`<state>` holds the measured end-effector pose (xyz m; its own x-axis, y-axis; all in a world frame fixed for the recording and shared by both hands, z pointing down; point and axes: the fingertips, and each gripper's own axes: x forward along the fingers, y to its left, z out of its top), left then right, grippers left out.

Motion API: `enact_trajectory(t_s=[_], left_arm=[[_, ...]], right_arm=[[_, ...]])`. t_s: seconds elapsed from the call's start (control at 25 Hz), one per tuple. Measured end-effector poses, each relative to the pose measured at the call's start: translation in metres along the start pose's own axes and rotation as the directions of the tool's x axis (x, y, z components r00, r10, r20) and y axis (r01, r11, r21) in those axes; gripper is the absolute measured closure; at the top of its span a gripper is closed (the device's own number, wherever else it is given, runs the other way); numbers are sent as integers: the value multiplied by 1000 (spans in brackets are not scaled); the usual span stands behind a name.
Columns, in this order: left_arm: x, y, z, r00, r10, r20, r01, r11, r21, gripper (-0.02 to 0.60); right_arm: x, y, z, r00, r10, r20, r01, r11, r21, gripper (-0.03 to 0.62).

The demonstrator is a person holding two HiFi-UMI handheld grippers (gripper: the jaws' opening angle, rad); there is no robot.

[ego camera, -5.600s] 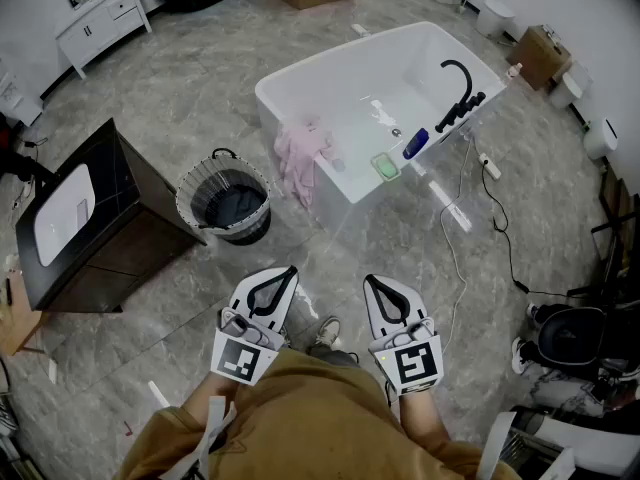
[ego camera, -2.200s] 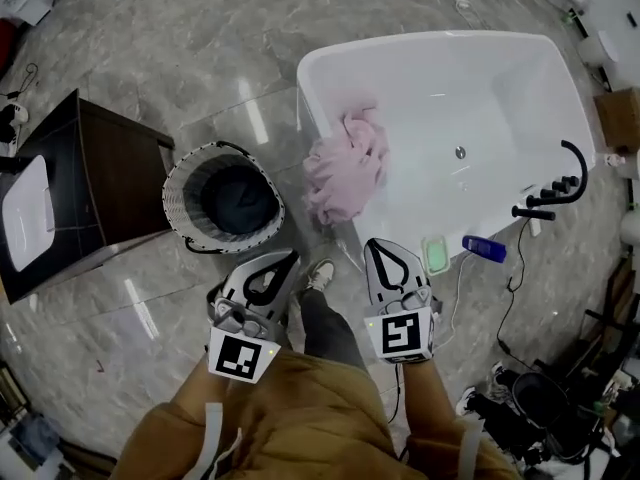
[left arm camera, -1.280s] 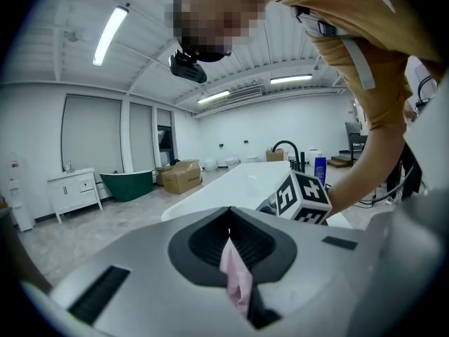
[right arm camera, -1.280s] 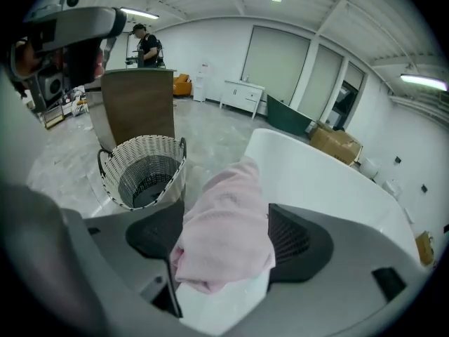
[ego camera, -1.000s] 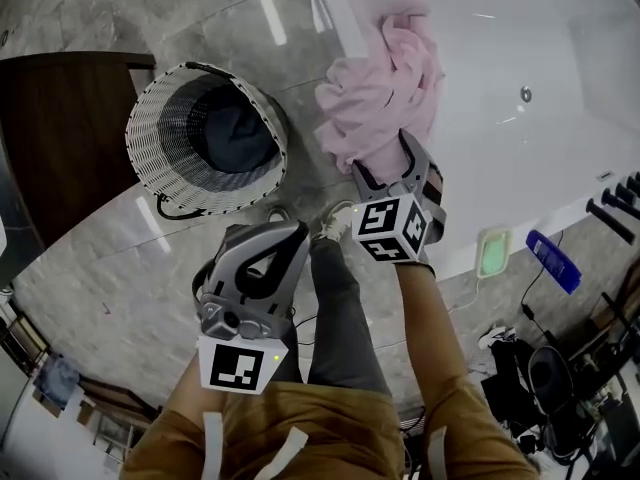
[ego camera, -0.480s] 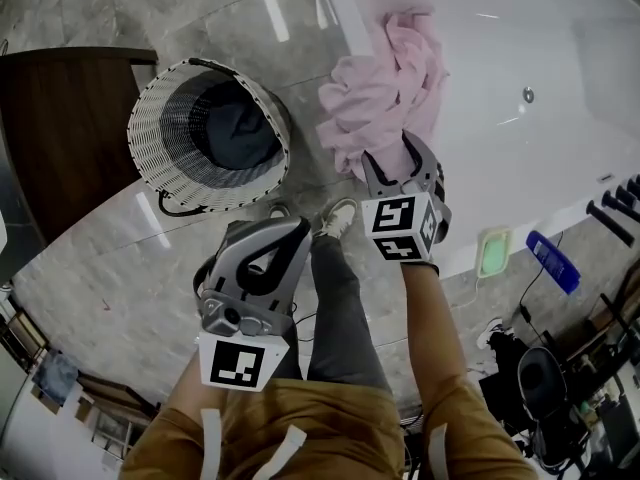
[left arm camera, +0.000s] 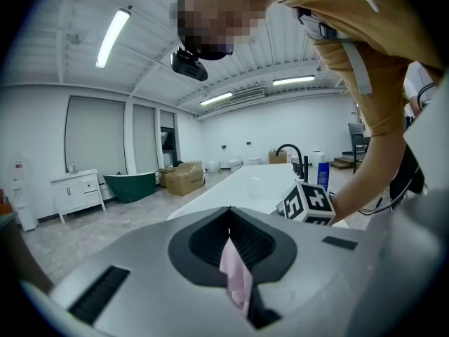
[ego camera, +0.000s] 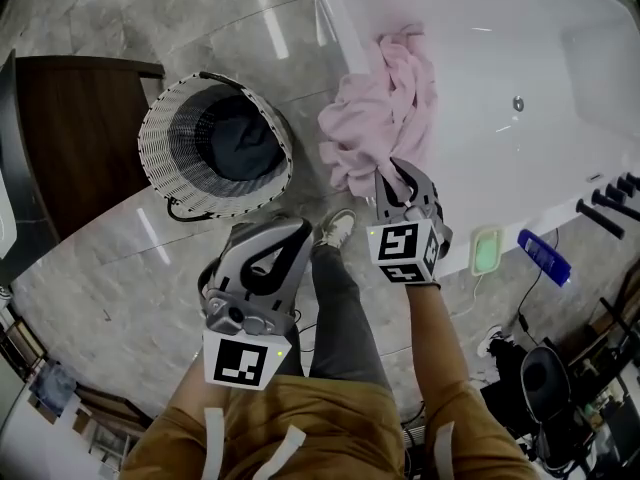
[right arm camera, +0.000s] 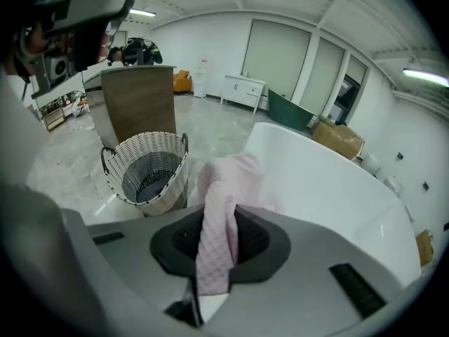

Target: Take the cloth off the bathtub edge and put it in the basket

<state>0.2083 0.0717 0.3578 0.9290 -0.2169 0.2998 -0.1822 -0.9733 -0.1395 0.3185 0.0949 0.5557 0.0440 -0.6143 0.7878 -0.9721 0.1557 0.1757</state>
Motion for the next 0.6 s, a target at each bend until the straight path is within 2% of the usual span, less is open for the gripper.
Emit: enact_trajectory(t_s=[0.32, 0.6], left_arm=[[-18, -2, 31, 1000, 10, 28, -11, 1000, 26, 575], [-39, 3, 74, 998, 11, 58, -15, 998, 62, 575]], right_arm=[[-72, -7, 27, 994, -36, 99, 32, 998, 47, 528], [-146, -21, 73, 978, -94, 184, 75, 991, 107, 530]])
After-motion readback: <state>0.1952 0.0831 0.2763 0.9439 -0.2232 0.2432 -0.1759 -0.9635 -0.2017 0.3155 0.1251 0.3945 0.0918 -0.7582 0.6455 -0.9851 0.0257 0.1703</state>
